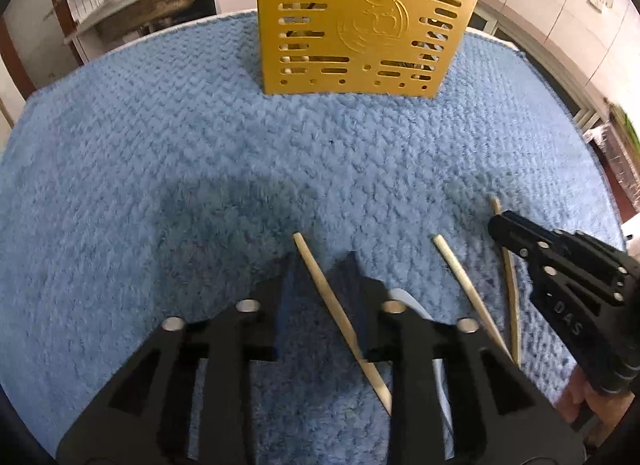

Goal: Organize utensils
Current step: 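Close left tool on a wooden chopstick while right tool grasps another chopstick, then lift both chopsticks and carry them over the yellow holder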

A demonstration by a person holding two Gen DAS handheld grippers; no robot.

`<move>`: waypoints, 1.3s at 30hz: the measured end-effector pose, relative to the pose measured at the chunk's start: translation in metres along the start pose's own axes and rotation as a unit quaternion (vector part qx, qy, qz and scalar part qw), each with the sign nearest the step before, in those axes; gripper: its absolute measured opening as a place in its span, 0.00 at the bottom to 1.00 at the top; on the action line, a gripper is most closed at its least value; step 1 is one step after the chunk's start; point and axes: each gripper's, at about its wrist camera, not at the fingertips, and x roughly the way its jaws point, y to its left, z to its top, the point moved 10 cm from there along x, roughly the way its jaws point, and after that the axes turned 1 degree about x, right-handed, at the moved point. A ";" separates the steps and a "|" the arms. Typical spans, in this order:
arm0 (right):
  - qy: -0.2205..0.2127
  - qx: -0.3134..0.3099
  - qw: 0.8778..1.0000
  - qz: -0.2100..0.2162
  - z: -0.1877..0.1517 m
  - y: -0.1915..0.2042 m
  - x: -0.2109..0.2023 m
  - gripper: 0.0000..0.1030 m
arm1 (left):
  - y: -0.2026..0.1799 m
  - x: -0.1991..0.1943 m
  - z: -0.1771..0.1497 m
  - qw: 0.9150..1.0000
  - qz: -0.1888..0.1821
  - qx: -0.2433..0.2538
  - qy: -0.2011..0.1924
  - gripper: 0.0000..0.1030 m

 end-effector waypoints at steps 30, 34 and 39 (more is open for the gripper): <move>-0.179 -0.011 0.984 0.018 0.066 0.016 -0.104 0.05 | 0.011 -0.110 0.059 0.979 -0.061 -0.006 -0.192 0.04; -0.207 -0.004 0.978 0.021 0.078 0.013 -0.117 0.05 | 0.011 -0.127 0.070 0.971 -0.071 -0.010 -0.229 0.04; -0.237 -0.002 0.971 0.024 0.095 0.011 -0.129 0.05 | 0.010 -0.138 0.085 0.965 -0.077 -0.008 -0.249 0.04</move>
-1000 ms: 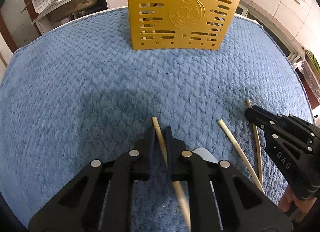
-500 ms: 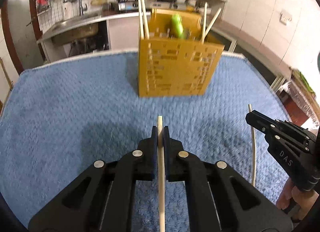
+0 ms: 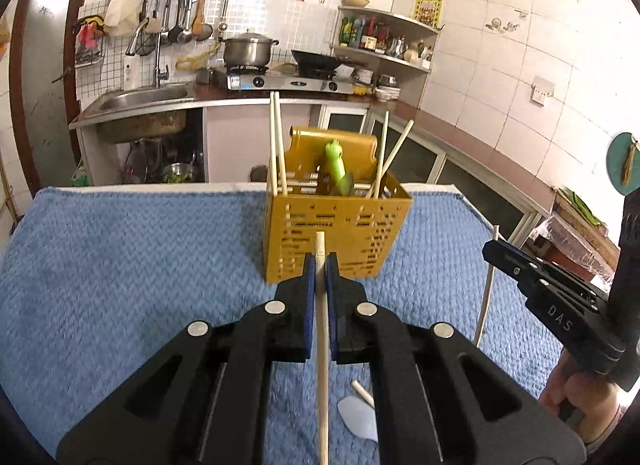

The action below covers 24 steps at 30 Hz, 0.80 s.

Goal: Organize utensils
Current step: 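Lift both chopsticks and carry them over the yellow holder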

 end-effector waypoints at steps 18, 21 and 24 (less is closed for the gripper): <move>-0.104 -0.017 0.994 0.018 0.132 0.022 -0.008 0.05 | 0.001 -0.009 0.115 0.997 -0.016 0.010 -0.072 0.04; -0.128 -0.028 0.991 0.018 0.167 0.033 -0.011 0.05 | 0.001 -0.012 0.151 0.996 -0.015 0.011 -0.090 0.04; -0.146 -0.036 0.989 0.017 0.196 0.042 -0.010 0.05 | 0.000 -0.013 0.190 0.993 -0.002 0.024 -0.118 0.04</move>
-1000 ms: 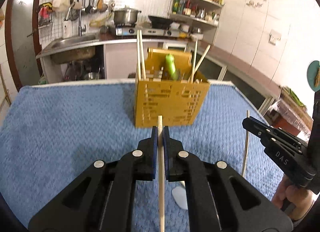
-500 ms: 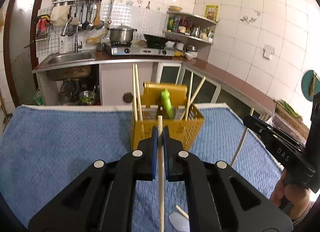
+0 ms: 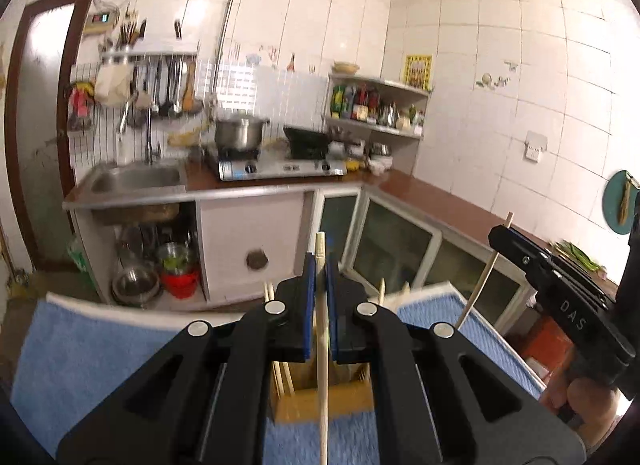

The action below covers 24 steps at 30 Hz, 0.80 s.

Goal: Organize utensils
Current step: 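Lift both chopsticks and carry them over the yellow holder, then lower both chopsticks into the holder and open both tools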

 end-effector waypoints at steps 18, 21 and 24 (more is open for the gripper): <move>0.045 0.005 0.999 -0.005 -0.064 -0.018 0.087 0.05 | 0.014 0.102 -0.044 0.999 0.030 0.025 -0.010 0.04; 0.063 0.000 0.998 -0.005 -0.090 -0.020 0.095 0.05 | 0.023 0.115 -0.069 0.999 0.028 0.017 0.016 0.04; 0.076 -0.003 0.997 -0.007 -0.109 -0.021 0.098 0.05 | 0.030 0.124 -0.088 0.999 0.028 0.007 0.040 0.04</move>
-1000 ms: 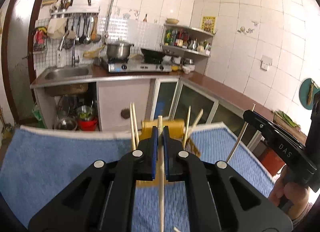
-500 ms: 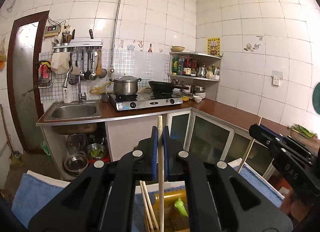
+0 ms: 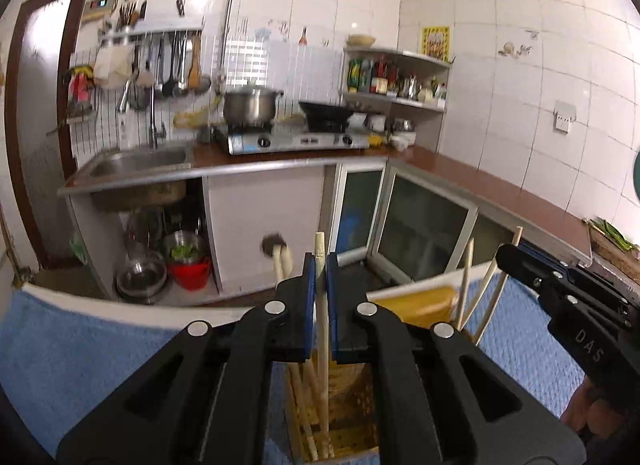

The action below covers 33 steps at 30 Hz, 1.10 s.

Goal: Organize utensils
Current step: 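Lower both chopsticks into the holder and open both tools, then grasp the last wooden chopstick with right tool while left tool moves toward the white spoon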

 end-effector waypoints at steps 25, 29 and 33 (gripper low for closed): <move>0.070 0.011 0.996 -0.047 -0.071 -0.020 -0.074 0.56 | 0.027 -0.105 -0.069 0.997 0.061 -0.004 0.054 0.94; 0.096 0.003 0.994 -0.045 -0.111 -0.013 -0.091 0.59 | 0.034 -0.118 -0.111 0.995 0.056 -0.023 0.083 0.95; 0.122 0.003 0.991 -0.048 -0.147 -0.011 -0.102 0.60 | 0.039 -0.123 -0.156 0.990 0.063 -0.033 0.123 0.95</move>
